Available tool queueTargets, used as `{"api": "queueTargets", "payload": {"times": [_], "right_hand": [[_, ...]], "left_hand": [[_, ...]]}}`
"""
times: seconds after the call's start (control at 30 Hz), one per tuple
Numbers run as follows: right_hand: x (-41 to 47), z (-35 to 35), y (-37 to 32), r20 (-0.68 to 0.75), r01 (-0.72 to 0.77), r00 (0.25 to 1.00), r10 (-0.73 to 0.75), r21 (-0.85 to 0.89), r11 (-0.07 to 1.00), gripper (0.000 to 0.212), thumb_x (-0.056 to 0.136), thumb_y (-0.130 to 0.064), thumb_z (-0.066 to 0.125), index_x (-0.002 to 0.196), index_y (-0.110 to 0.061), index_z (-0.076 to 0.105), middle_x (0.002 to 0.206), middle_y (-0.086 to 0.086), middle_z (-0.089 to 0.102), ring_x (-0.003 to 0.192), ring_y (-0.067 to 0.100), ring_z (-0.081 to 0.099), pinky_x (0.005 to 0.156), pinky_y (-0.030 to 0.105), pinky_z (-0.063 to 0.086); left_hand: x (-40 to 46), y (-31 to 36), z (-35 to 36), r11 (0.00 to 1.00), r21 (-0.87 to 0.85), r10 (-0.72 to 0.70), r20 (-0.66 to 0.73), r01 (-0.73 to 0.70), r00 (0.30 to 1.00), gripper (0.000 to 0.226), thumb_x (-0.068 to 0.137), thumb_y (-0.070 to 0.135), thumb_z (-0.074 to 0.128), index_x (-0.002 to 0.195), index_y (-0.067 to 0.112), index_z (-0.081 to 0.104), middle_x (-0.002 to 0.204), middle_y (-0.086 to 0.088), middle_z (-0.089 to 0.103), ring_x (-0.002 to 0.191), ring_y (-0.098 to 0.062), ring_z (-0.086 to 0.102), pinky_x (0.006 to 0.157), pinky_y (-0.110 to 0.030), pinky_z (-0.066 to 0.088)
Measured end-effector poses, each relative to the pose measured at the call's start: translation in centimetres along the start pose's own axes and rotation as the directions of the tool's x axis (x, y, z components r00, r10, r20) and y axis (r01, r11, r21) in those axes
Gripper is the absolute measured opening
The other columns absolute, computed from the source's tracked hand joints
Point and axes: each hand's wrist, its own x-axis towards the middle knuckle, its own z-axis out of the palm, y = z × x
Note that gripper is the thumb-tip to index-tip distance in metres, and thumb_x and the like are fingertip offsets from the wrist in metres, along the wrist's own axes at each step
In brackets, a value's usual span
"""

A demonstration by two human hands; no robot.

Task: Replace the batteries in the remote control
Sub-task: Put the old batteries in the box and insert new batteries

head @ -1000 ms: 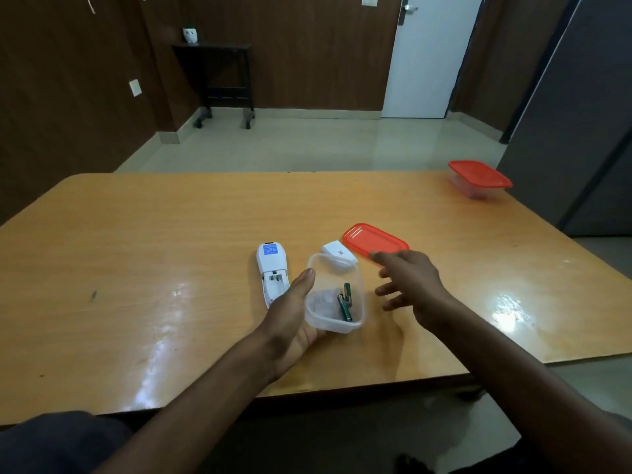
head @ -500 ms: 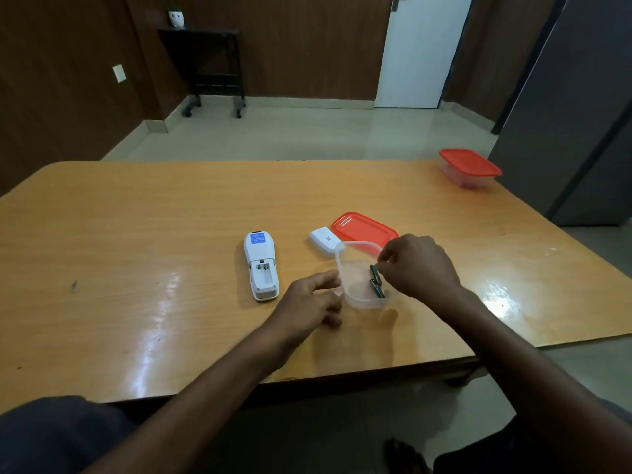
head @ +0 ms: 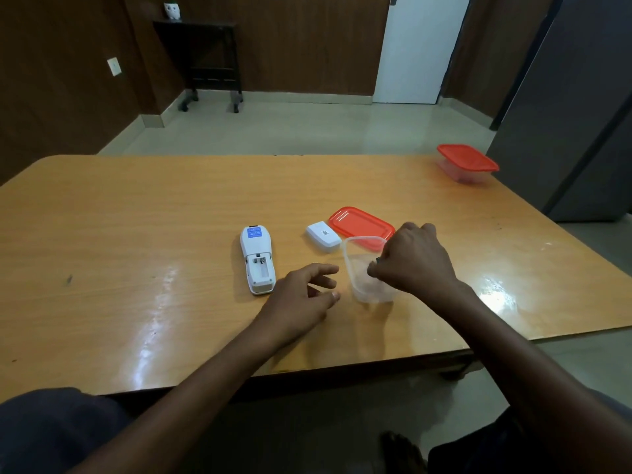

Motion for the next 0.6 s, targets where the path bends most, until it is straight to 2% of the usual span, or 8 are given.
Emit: {"api": "queueTargets", "payload": {"times": [0.07,0.17,0.27,0.37,0.5,0.6], "right_hand": [[-0.3,0.1,-0.7,-0.129,0.079,0.989,-0.070,0.068,0.995,0.023,0.077,-0.038,0.074,0.083,-0.016,0.079,0.097,0.004,0.058,0.105,0.030,0.044,0.075,0.038,0.049],[-0.6,1.0,-2.2,-0.304,0.249,0.930,-0.205,0.116,0.962,0.020,0.080,-0.036,0.076,0.087,-0.018,0.082,0.101,0.004,0.064,0.105,0.028,0.046,0.079,0.036,0.048],[-0.1,2.6,-3.7,-0.325,0.358,0.891,-0.315,0.078,0.931,0.022,0.082,-0.038,0.077,0.093,-0.019,0.082,0.105,0.004,0.063,0.107,0.027,0.047,0.078,0.031,0.041],[0.6,3.9,-5.1,-0.309,0.417,0.872,-0.381,0.058,0.907,0.023,0.084,-0.041,0.075,0.092,-0.021,0.082,0.105,0.002,0.060,0.107,0.026,0.046,0.079,0.033,0.044],[1.1,4.9,-6.1,-0.156,0.393,0.902,-0.402,-0.088,0.915,0.033,0.087,-0.050,0.068,0.098,-0.022,0.081,0.108,0.001,0.059,0.111,0.027,0.042,0.082,0.040,0.047],[1.0,3.8,-6.0,-0.149,0.359,0.923,-0.355,0.002,0.933,0.031,0.086,-0.047,0.069,0.102,-0.022,0.079,0.110,0.005,0.061,0.112,0.028,0.047,0.082,0.040,0.048]], "left_hand": [[-0.2,-0.3,-0.7,0.967,0.247,0.064,-0.028,-0.055,0.998,0.043,0.093,0.028,0.069,0.135,0.033,0.060,0.122,0.011,0.065,0.100,-0.007,0.063,0.080,-0.022,0.053],[-0.7,-1.0,-1.4,0.885,0.463,0.078,-0.037,-0.052,0.996,0.039,0.094,0.033,0.066,0.133,0.032,0.061,0.128,0.008,0.061,0.119,-0.011,0.054,0.099,-0.034,0.051],[-1.2,-1.4,-1.5,0.765,0.642,0.086,-0.029,-0.047,0.996,0.037,0.096,0.038,0.061,0.133,0.030,0.062,0.132,0.008,0.058,0.132,-0.015,0.043,0.103,-0.038,0.045],[-1.5,-1.6,-1.3,0.733,0.679,0.105,-0.057,-0.038,0.993,0.036,0.097,0.042,0.057,0.129,0.029,0.066,0.128,0.007,0.059,0.130,-0.016,0.044,0.099,-0.036,0.048],[-1.5,-1.8,-1.4,0.718,0.695,0.117,-0.067,-0.038,0.991,0.036,0.098,0.045,0.055,0.128,0.029,0.067,0.125,0.006,0.060,0.129,-0.016,0.045,0.099,-0.035,0.048],[-1.6,-1.8,-1.7,0.733,0.678,0.130,-0.059,-0.055,0.990,0.036,0.097,0.045,0.056,0.128,0.029,0.067,0.124,0.006,0.059,0.126,-0.015,0.045,0.098,-0.035,0.047]]}}
